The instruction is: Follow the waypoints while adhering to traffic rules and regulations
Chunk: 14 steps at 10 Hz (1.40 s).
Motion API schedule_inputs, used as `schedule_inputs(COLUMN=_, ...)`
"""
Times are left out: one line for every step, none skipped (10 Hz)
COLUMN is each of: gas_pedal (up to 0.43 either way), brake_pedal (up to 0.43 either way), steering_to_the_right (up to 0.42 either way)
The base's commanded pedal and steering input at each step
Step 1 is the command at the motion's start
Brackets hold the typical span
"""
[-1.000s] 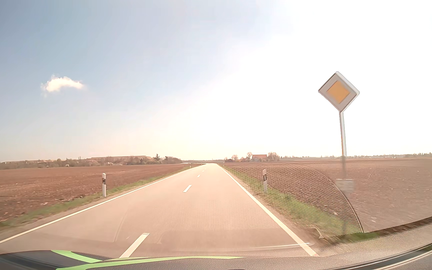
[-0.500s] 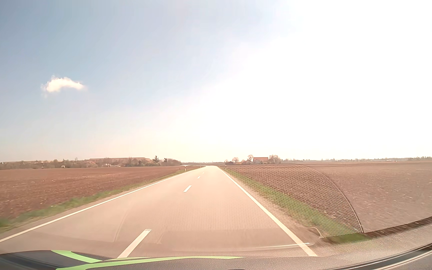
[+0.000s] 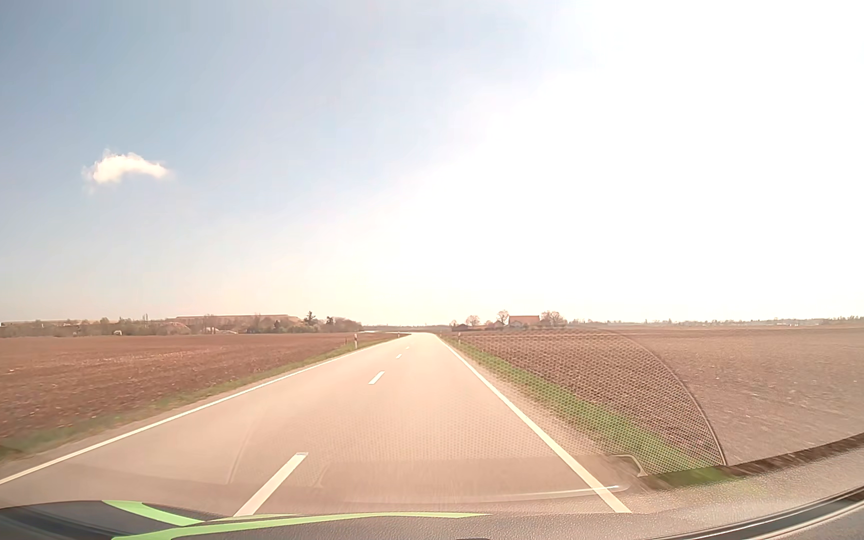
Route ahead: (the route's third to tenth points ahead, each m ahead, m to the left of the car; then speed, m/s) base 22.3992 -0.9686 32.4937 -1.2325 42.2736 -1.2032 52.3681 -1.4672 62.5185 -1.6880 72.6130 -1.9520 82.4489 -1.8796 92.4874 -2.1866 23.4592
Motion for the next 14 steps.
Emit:
schedule_inputs(gas_pedal=0.287, brake_pedal=0.000, steering_to_the_right=-0.003)
schedule_inputs(gas_pedal=0.287, brake_pedal=0.000, steering_to_the_right=-0.003)
schedule_inputs(gas_pedal=0.287, brake_pedal=0.000, steering_to_the_right=-0.003)
schedule_inputs(gas_pedal=0.287, brake_pedal=0.000, steering_to_the_right=-0.003)
schedule_inputs(gas_pedal=0.287, brake_pedal=0.000, steering_to_the_right=-0.003)
schedule_inputs(gas_pedal=0.287, brake_pedal=0.000, steering_to_the_right=-0.003)
schedule_inputs(gas_pedal=0.287, brake_pedal=0.000, steering_to_the_right=-0.003)
schedule_inputs(gas_pedal=0.287, brake_pedal=0.000, steering_to_the_right=-0.003)
schedule_inputs(gas_pedal=0.287, brake_pedal=0.000, steering_to_the_right=-0.003)
schedule_inputs(gas_pedal=0.287, brake_pedal=0.000, steering_to_the_right=-0.003)
schedule_inputs(gas_pedal=0.287, brake_pedal=0.000, steering_to_the_right=-0.003)
schedule_inputs(gas_pedal=0.287, brake_pedal=0.000, steering_to_the_right=-0.003)
schedule_inputs(gas_pedal=0.287, brake_pedal=0.000, steering_to_the_right=-0.003)
schedule_inputs(gas_pedal=0.287, brake_pedal=0.000, steering_to_the_right=-0.002)
